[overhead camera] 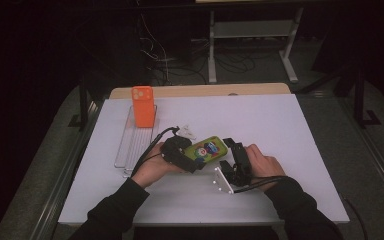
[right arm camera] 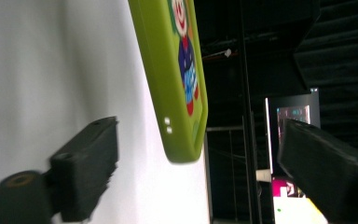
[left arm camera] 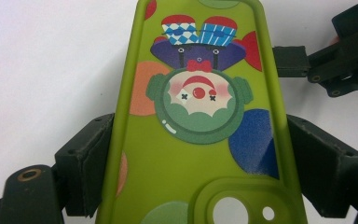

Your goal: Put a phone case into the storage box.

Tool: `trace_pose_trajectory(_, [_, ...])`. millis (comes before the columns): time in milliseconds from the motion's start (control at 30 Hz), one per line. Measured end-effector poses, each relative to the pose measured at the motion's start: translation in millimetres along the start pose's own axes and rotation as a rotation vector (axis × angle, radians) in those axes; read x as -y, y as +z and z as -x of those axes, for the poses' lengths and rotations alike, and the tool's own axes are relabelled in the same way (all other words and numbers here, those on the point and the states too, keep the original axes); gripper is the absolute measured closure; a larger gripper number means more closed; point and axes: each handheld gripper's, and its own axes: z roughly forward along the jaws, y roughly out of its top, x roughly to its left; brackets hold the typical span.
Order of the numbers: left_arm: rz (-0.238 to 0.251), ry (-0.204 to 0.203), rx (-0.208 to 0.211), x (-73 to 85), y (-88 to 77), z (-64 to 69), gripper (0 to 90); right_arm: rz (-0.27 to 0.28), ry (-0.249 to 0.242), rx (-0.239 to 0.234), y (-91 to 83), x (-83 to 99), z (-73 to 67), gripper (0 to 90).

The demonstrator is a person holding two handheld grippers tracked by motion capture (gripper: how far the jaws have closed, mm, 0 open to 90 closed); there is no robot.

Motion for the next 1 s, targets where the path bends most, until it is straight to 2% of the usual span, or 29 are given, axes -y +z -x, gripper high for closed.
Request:
trace_pose_trajectory(33, [-0.003, 0.004, 0.000, -0.2, -0.3, -0.1, 15.4, 0.015, 0.031, 0.025, 0.5, -1.7, -1.7, 13.8])
trace_pose_trajectory(233, [0.001, 0.006, -0.001, -0.7, -1.8, -0.8, 15.4, 0.039, -0.032, 0.059, 1.7, -9.4, -8.8, 28.3])
trace_pose_trajectory(433, [0.001, 0.009, 0.001, -0.7, -2.4, -0.9, 15.4, 0.058, -0.069, 0.083, 5.4, -15.5, -13.8, 42.2])
trace_pose_trajectory(533, [0.001, 0.010, 0.001, -0.8, -2.2, -0.8, 15.4, 0.056, -0.079, 0.064, 4.9, -16.2, -14.4, 48.1])
trace_pose_trajectory(900, [-0.003, 0.015, -0.001, -0.9, -1.9, 0.1, 15.4, 0.062, -0.108, 0.043, 3.4, -18.3, -15.9, 73.2])
trace_pose_trajectory(933, [0.019, -0.014, 0.001, -0.8, -0.7, 1.9, 15.4, 0.061, -0.110, 0.045, 3.3, -18.3, -16.1, 73.7])
trace_pose_trajectory(1000, [0.016, -0.010, 0.003, -0.8, -0.9, 1.2, 15.4, 0.060, -0.116, 0.045, 3.2, -18.5, -16.5, 74.8])
